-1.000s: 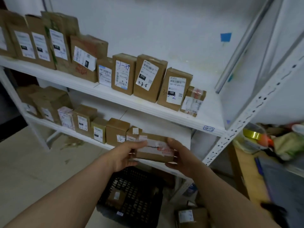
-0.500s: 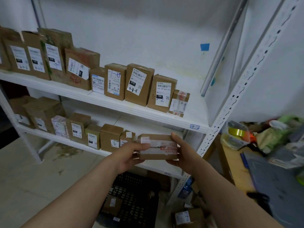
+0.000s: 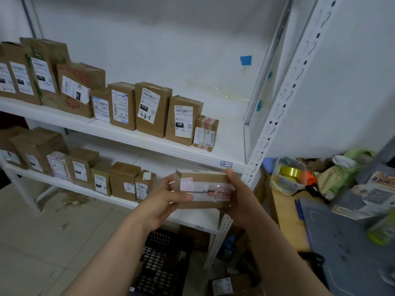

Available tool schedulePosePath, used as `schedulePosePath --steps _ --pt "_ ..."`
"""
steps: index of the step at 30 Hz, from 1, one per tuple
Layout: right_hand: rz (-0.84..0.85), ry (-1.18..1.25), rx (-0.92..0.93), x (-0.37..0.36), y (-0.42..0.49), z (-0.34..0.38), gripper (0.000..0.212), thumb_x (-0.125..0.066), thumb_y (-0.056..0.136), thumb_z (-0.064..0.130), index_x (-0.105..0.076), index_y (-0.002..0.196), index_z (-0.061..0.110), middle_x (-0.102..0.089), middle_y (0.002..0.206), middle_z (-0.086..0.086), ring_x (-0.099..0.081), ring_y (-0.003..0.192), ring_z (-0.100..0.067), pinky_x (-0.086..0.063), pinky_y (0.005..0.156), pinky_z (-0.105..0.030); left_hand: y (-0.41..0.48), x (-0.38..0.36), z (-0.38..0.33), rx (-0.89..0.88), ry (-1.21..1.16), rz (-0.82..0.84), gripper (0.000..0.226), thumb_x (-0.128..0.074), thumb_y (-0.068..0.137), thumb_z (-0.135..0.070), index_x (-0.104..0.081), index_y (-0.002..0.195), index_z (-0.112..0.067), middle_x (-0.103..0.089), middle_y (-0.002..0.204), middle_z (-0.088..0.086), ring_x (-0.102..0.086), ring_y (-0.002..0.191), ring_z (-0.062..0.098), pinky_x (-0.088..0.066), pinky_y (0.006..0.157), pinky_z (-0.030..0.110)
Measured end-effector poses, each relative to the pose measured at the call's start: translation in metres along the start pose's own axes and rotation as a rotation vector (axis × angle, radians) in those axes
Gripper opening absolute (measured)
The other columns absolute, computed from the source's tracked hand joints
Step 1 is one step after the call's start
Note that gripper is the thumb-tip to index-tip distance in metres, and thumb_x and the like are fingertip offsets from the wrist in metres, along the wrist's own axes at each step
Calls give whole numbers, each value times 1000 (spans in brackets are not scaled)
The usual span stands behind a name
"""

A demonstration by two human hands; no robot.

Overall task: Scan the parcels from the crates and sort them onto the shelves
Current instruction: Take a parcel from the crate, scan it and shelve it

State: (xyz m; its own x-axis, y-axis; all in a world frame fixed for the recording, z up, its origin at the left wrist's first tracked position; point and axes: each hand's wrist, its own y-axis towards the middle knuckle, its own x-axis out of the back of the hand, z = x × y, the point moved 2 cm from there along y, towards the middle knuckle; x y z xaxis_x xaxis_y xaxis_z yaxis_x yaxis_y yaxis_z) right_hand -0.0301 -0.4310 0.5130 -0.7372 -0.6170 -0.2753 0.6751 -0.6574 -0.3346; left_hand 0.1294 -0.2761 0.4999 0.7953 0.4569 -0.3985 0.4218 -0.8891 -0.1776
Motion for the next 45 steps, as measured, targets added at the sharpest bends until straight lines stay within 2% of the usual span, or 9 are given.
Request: schedulePosePath --steps 2,5,12,20,25,31,35,40,45 --pt "86 24 -24 13 -2 7 62 -64 86 66 -65 132 25 -68 128 -13 -65 119 -36 -51 101 -56 3 -13 1 -74 78 33 108 -91 43 -3 -50 141 -24 -62 133 8 -58 125 26 -51 104 43" --pt "158 -42 -27 27 -8 19 40 -60 97 40 -61 133 21 -71 123 -11 -68 115 -35 -53 97 -55 4 -29 7 -118 131 81 109 -87 49 4 -47 143 -35 -59 136 0 -53 131 23 -49 107 42" --pt "272 -53 142 51 4 33 65 -71 90 24 -43 148 15 -57 141 -20 -54 130 -44 -39 108 -68 4 -55 17 51 42 173 112 -100 49 -35 -40 142 -56 -64 137 6 -59 129 29 -43 108 62" --pt "274 -75 217 62 -3 39 74 -79 78 6 -49 143 27 -62 133 -18 -61 122 -42 -43 108 -62 15 -65 18 29 -59 73 94 -89 56 -7 -52 141 -26 -64 133 19 -67 114 40 -56 92 58" --pt "190 -110 121 64 -7 42 70 -78 79 34 -45 141 30 -75 106 -8 -66 114 -27 -47 106 -57 22 -63 33 47 -161 5 94 -76 60 14 -45 143 -19 -58 140 22 -63 118 46 -49 96 67" --pt "174 -216 153 76 -14 41 45 -78 81 25 -69 124 19 -75 104 -6 -72 103 -24 -54 98 -48 28 -70 38 182 224 47 104 -95 48 -33 -40 136 -22 -72 123 7 -56 128 32 -16 119 62" --pt "152 -325 127 89 -17 35 43 -80 82 13 -68 122 23 -74 111 -4 -74 99 -21 -57 94 -43 34 -94 40 191 376 40 93 -90 70 -21 -32 142 -27 -66 128 7 -65 109 19 -44 83 27" --pt "41 -182 81 123 -14 17 53 -81 79 6 -63 127 18 -70 119 -8 -75 94 -24 -60 76 -35 50 -120 70 247 464 -12 68 -88 71 -11 -51 127 -17 -76 110 2 -74 98 21 -59 82 41" --pt "-162 -105 -53 178 -5 -23 39 -79 84 14 -63 120 13 -77 106 -9 -76 92 -28 -62 81 -45 70 -150 126 317 460 -115 71 -93 63 -12 -49 119 -9 -76 103 7 -77 87 23 -63 80 44"
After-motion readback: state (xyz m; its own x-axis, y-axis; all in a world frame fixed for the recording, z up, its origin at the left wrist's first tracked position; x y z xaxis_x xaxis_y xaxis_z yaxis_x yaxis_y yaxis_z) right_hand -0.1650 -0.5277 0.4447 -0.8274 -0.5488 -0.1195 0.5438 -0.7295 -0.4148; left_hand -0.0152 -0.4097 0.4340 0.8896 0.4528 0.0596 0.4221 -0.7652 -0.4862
